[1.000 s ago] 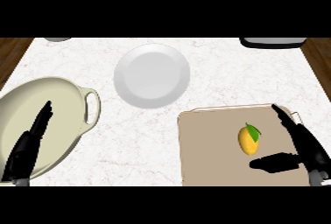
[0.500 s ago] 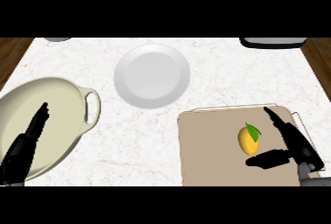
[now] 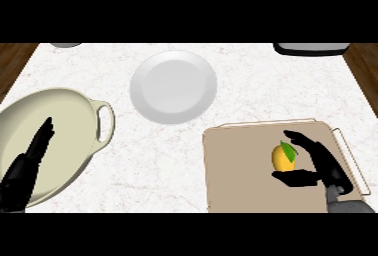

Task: Pick the lemon from the tray and place it in the plate

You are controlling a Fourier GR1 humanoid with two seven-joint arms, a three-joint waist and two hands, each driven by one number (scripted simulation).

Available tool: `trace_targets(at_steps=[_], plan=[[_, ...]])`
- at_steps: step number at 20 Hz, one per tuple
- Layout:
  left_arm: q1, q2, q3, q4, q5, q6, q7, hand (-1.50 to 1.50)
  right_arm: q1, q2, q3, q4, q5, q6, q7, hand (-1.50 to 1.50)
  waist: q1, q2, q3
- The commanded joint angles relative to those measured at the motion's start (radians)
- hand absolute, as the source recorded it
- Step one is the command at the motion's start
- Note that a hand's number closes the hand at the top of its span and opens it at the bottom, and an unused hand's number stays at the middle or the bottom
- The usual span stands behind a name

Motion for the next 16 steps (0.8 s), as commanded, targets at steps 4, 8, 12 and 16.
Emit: trace_targets(at_steps=[4, 8, 12, 16], plan=[[-0.048, -0.051, 0.016, 0.076, -0.052, -0.006, -0.033, 0.0, -0.028, 0.037, -0.051, 0.08, 0.03, 0.002, -0.117, 1.5, -0.002, 0.002, 0.002], [-0.091, -0.043, 0.044, 0.082, -0.048, -0.028, 0.013, 0.0, -0.058, 0.058, -0.057, 0.099, 0.061, -0.003, -0.105, 1.5, -0.002, 0.002, 0.002], [-0.07, -0.05, 0.025, 0.089, -0.058, -0.017, -0.044, 0.0, -0.26, -0.055, -0.027, 0.249, 0.204, 0.017, -0.046, 1.5, 0.02, 0.009, 0.002], [-0.063, -0.052, 0.001, 0.035, -0.046, -0.046, -0.015, 0.0, -0.417, -0.158, 0.0, 0.445, 0.338, 0.024, -0.072, 1.5, 0.056, 0.018, 0.004]])
